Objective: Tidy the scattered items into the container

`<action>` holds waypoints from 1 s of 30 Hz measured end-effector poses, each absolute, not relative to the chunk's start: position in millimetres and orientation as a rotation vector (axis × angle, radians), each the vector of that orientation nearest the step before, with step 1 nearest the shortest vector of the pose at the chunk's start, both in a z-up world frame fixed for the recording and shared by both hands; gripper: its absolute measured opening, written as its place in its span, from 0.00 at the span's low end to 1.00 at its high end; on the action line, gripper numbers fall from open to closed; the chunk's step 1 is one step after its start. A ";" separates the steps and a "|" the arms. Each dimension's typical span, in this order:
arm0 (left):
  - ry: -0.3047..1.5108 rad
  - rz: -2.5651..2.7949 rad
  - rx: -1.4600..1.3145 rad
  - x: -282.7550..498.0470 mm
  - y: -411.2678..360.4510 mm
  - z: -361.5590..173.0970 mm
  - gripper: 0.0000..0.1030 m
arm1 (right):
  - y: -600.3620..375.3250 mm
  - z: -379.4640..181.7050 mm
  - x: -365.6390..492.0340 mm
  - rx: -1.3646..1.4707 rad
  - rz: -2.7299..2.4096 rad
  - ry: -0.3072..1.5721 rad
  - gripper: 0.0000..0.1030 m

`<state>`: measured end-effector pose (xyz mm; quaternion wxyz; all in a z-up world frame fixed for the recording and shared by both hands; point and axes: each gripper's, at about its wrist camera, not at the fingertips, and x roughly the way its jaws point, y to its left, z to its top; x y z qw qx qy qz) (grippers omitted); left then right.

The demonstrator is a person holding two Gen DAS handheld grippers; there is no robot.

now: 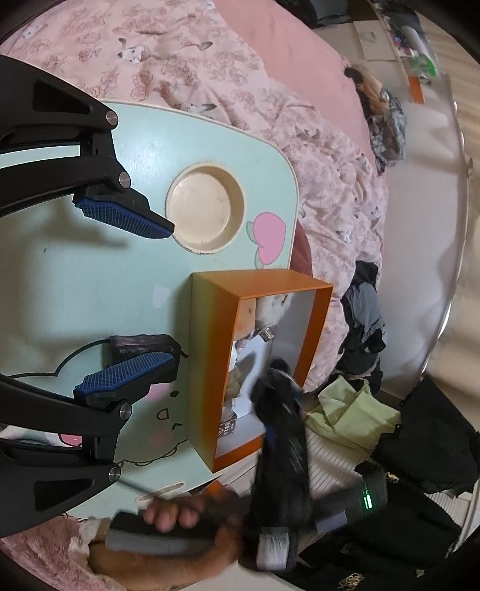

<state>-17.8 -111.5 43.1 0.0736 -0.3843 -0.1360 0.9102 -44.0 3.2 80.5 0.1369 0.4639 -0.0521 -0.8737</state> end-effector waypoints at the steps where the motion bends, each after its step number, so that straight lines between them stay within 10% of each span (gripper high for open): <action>1: -0.409 2.735 -1.153 -17.8 -111.9 43.3 0.62 | 6.2 92.0 -36.5 1.292 -2.549 -0.165 0.30; 8: -0.427 2.735 -1.154 -18.0 -116.2 43.5 0.62 | 19.4 136.4 46.9 1.009 -2.610 -0.156 0.30; 25: -0.438 2.712 -1.173 -17.4 -110.2 41.8 0.62 | 36.0 28.7 102.1 1.032 -2.686 -0.207 0.37; 28: -0.441 2.699 -1.167 -19.7 -104.6 45.0 0.62 | 47.4 43.8 127.8 0.851 -2.781 -0.253 0.80; 30: -0.421 2.695 -1.155 -23.1 -96.6 52.1 0.62 | 57.6 51.5 148.2 0.704 -2.845 -0.306 0.84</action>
